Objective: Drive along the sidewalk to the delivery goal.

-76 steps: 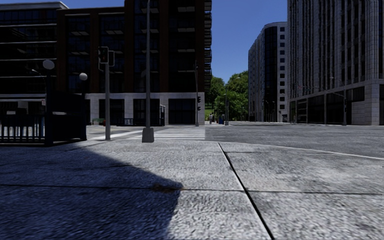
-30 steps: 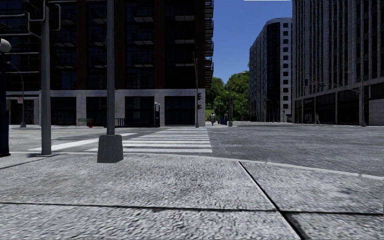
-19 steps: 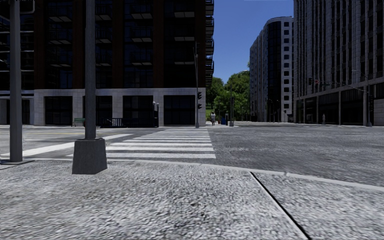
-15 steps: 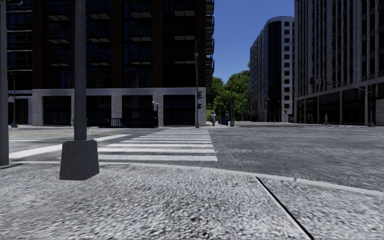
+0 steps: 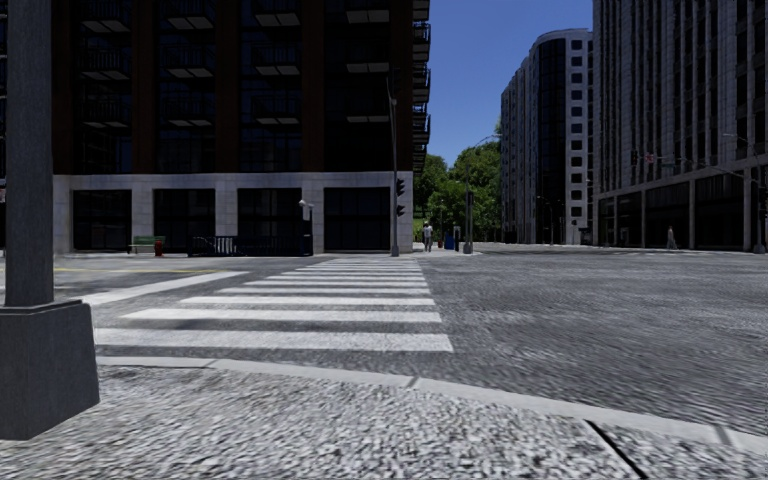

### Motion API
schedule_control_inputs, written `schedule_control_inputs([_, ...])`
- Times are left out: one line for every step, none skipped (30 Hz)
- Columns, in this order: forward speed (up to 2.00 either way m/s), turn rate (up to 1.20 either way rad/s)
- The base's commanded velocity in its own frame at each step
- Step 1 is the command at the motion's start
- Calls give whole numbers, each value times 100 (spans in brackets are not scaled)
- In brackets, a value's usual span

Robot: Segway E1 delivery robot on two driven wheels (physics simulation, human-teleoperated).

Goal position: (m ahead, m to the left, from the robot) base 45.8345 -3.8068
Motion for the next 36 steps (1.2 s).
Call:
schedule_control_inputs([200, 0])
schedule_control_inputs([200, 0])
schedule_control_inputs([200, 0])
schedule_control_inputs([200, 0])
schedule_control_inputs([200, 0])
schedule_control_inputs([200, 0])
schedule_control_inputs([200, 0])
schedule_control_inputs([200, 0])
schedule_control_inputs([200, 0])
schedule_control_inputs([200, 0])
schedule_control_inputs([200, 0])
schedule_control_inputs([200, 0])
schedule_control_inputs([200, 0])
schedule_control_inputs([200, 0])
schedule_control_inputs([200, 0])
schedule_control_inputs([200, 0])
schedule_control_inputs([200, 0])
schedule_control_inputs([200, 0])
schedule_control_inputs([200, 0])
schedule_control_inputs([200, 0])
schedule_control_inputs([200, 0])
schedule_control_inputs([188, 0])
schedule_control_inputs([172, 0])
schedule_control_inputs([157, 0])
schedule_control_inputs([157, 0])
schedule_control_inputs([135, 0])
schedule_control_inputs([123, 0])
schedule_control_inputs([116, 0])
schedule_control_inputs([116, 0])
schedule_control_inputs([114, 0])
schedule_control_inputs([113, 0])
schedule_control_inputs([113, 0])
schedule_control_inputs([113, 0])
schedule_control_inputs([113, 0])
schedule_control_inputs([113, 0])
schedule_control_inputs([113, 0])
